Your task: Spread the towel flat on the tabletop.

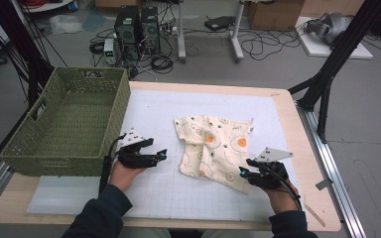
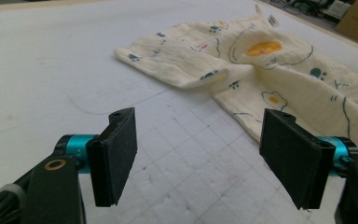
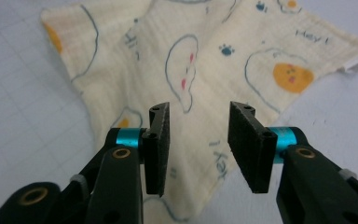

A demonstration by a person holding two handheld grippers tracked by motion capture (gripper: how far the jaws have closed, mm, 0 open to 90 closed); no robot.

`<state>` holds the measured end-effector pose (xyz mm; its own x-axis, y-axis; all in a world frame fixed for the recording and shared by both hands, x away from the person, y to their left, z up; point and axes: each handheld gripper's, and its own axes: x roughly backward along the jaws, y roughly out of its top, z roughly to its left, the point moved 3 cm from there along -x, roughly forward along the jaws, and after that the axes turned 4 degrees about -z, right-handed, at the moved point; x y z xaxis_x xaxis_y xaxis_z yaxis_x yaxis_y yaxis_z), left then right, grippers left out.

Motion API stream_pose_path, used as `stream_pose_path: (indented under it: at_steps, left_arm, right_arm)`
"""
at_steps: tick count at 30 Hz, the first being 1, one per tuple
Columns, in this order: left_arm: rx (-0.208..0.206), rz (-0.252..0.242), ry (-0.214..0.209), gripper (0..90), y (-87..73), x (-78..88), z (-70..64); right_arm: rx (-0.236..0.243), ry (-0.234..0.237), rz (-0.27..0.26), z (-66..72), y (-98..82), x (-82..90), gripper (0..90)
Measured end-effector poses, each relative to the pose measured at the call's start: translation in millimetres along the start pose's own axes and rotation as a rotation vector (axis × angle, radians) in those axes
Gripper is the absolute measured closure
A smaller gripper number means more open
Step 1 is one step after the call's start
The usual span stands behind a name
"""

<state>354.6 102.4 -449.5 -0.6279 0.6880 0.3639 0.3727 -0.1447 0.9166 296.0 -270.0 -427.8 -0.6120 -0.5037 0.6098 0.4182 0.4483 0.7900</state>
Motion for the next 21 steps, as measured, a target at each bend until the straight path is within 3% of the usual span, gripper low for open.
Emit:
stream_pose_path:
  at_steps: [5, 13, 17, 21]
  left_arm:
    - [-0.005, 0.040, -0.045, 36.1, 2.0, -19.1, -13.1]
    - [-0.109, 0.154, -0.048, 35.9, 9.0, -51.7, -34.9]
    - [-0.168, 0.215, -0.021, 41.8, 4.4, -63.2, -42.1]
    - [-0.203, 0.249, -0.024, 47.5, -1.2, -67.4, -46.6]
  right_arm:
    - [-0.001, -0.012, -0.024, -2.5, 5.5, -9.7, 52.9]
    - [-0.011, -0.047, -0.070, -4.7, 3.7, -9.2, 47.9]
    - [-0.019, -0.051, -0.079, -7.0, 1.3, -7.3, 47.9]
    - [-0.024, -0.053, -0.088, -8.3, 0.5, -4.7, 47.9]
